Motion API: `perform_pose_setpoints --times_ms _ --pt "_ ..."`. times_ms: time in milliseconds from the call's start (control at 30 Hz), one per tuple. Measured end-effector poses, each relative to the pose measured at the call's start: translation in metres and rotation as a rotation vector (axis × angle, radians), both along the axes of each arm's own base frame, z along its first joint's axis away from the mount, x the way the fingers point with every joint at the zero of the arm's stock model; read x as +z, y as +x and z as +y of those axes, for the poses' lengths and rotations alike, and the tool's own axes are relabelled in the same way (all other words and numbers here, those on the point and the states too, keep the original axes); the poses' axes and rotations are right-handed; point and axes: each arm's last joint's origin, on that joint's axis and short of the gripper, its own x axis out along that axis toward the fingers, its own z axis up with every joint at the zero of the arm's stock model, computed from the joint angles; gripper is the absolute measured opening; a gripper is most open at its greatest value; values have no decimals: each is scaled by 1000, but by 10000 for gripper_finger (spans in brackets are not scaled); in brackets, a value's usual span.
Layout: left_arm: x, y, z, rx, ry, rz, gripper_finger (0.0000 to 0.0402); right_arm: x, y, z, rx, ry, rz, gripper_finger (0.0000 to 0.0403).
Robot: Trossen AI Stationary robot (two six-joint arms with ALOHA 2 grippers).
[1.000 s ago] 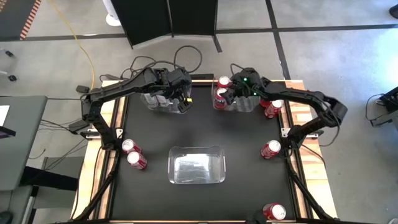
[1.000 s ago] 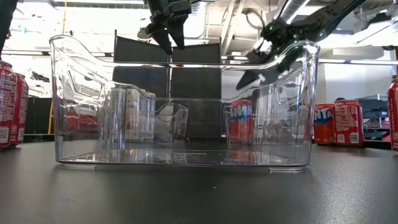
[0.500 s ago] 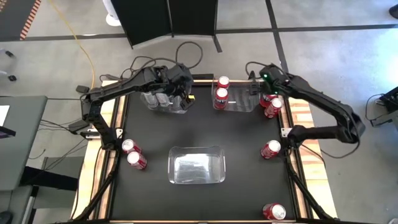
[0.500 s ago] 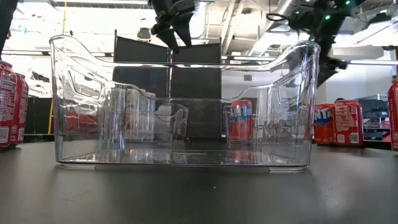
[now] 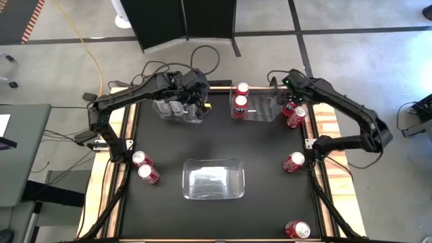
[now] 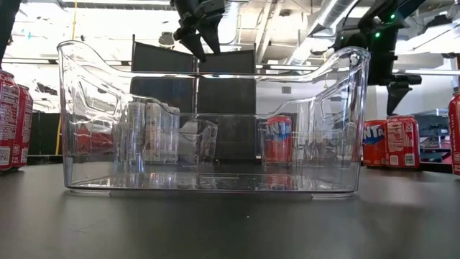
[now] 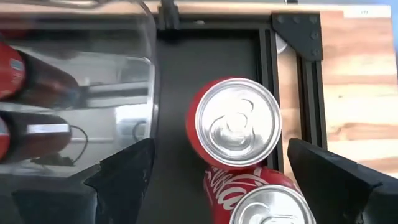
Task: Sort soda cans
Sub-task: Put the top red soda can into the top right transparent bin
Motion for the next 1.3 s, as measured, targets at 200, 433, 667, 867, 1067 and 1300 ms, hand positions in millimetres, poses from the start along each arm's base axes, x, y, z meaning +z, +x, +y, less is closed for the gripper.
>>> perform_pose_setpoints --times_ms 200,433,667,867,1067,1300 --pt "-2 -2 -1 5 -13 24 352 -10 2 -6 -52 37 49 381" --pt "-3 -4 -2 10 -25 48 352 -16 3 -13 -135 28 46 381" --pt "-3 -4 -2 10 -25 49 352 -26 0 -25 -267 52 20 381" --pt "-5 -6 -3 10 -32 72 352 -34 2 -28 -308 77 35 381" --pt "-5 -7 -3 7 -32 81 352 -38 3 -30 -341 46 -2 362" --pt "-6 -8 -3 0 -36 105 352 -47 2 -30 -361 17 -19 300"
